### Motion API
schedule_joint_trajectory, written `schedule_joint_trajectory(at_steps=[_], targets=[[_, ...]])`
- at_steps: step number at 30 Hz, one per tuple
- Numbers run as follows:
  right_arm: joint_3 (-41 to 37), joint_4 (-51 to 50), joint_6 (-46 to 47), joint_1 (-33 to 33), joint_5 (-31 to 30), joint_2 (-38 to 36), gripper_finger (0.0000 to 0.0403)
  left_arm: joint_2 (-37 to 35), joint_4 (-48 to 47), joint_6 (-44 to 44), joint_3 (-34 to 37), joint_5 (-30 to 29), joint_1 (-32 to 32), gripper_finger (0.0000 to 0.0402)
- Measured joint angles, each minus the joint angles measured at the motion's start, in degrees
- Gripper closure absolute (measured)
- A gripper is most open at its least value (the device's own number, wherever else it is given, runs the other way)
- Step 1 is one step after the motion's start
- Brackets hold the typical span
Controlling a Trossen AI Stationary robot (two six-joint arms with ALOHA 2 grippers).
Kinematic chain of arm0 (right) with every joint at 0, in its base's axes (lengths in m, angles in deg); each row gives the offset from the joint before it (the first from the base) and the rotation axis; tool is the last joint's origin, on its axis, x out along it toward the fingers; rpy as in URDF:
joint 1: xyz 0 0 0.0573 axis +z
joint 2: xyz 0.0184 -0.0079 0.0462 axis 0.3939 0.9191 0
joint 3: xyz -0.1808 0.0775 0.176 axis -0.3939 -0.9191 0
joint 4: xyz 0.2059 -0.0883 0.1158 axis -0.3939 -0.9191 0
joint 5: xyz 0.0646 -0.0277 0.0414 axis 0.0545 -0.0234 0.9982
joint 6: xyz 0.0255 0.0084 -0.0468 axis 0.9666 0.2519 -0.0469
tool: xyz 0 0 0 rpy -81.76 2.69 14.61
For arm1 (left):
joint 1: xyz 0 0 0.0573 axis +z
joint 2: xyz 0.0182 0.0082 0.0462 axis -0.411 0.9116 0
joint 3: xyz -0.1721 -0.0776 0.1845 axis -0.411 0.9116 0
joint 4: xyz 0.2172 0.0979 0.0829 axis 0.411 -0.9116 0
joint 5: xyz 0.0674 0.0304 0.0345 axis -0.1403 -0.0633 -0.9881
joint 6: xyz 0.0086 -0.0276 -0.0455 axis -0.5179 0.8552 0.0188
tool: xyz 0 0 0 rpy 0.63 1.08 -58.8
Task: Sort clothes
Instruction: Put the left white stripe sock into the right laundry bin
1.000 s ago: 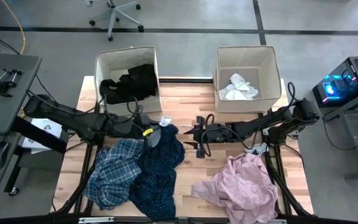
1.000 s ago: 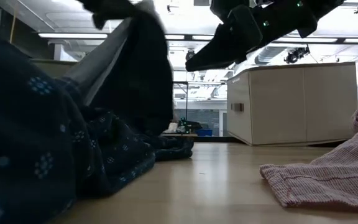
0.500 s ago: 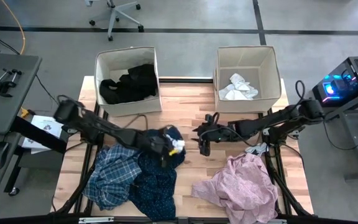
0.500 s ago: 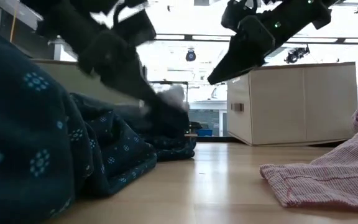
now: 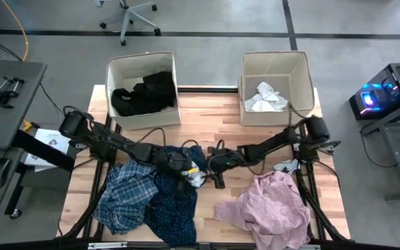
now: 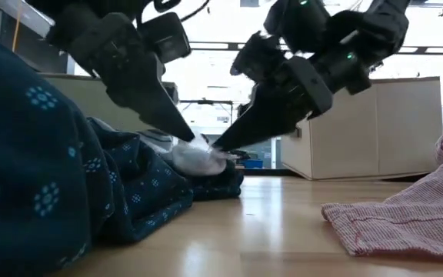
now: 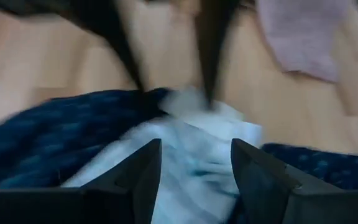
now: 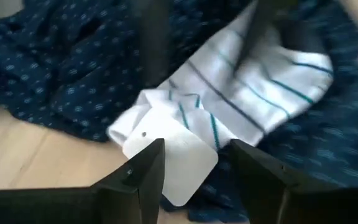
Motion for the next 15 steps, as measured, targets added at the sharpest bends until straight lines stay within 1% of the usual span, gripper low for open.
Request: schedule_joint_trajectory(at_steps=[3,7,11,15], targets=[[3.43,0.09,-1.30,0.43,0.38,3.46,0.0234,-3.63,-4.57,-0.59,0.00,-4.34,-0.03,0.0218],[8.74,-2.33,-4.52,0.73,-2.11,6.64,0.0234,-8.57,-11.98,2.01,-0.04,-10.46,-0.33,0.0218],[14.73,-11.41,-8.48,0.74,-6.96,7.18,0.0234,-12.42,-18.74,5.40,-0.04,-16.37,-1.22,0.0218],[20.55,-20.15,-8.88,0.74,-12.57,7.18,0.0234,-14.56,-24.57,9.44,-0.02,-22.80,-2.69,0.0218]])
